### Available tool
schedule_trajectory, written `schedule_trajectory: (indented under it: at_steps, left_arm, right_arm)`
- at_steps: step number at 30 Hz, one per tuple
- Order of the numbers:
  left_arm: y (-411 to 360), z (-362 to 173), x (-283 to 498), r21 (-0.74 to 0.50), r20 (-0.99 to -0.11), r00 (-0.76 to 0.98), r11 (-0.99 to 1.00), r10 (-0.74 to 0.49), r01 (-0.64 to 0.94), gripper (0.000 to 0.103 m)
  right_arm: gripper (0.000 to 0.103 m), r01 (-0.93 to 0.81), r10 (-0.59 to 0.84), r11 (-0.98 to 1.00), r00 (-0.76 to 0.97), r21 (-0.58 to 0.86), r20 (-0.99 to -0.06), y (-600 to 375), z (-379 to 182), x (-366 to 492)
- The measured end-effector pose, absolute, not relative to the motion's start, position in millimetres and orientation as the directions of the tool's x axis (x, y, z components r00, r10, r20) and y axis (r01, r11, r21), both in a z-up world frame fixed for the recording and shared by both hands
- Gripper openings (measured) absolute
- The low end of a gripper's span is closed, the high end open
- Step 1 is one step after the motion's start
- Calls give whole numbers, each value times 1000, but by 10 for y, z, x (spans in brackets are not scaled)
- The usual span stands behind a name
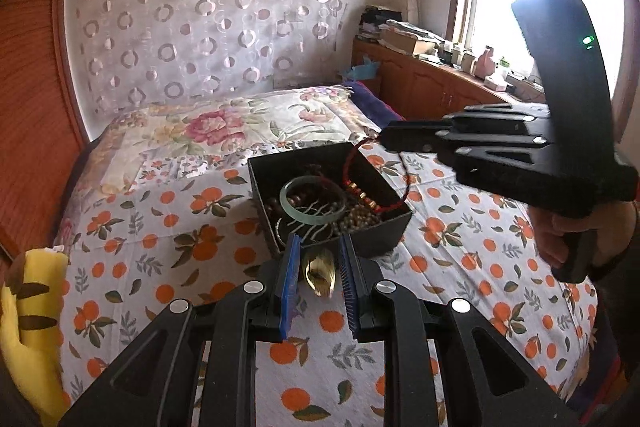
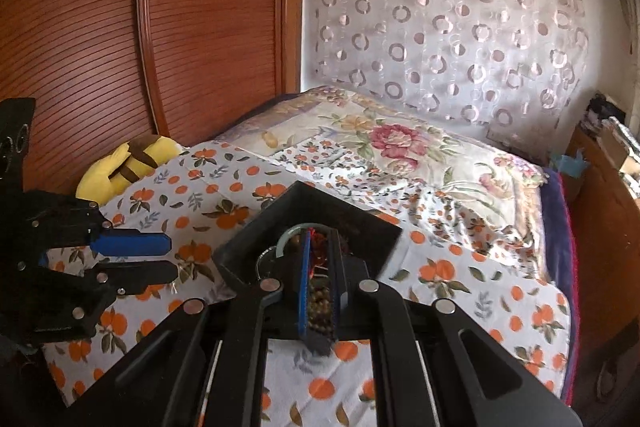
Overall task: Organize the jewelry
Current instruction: 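Lower the gold ring into the box with the left tool while the right tool drops the red bracelet in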
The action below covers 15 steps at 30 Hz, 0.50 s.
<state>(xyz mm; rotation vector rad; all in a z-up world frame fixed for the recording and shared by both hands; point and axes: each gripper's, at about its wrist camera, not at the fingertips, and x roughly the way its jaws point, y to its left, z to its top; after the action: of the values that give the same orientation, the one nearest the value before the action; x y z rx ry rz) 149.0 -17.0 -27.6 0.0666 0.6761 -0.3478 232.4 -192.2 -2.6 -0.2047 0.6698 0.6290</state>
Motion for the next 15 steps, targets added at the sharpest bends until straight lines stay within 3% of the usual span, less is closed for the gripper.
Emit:
schedule_trajectory:
  at_steps: [13,15]
  left_arm:
    - [-126,-319,1577,-55,-645,702,935,-301,350,19]
    - [-130,-394,1531,-80,-661,678,928,-322,363,19]
  right_arm:
    - [11,-615,462,788,555,34,-692,-1846,-402,2459]
    - [23,-619,453,785,568,6,-687,-1865,-373,2421]
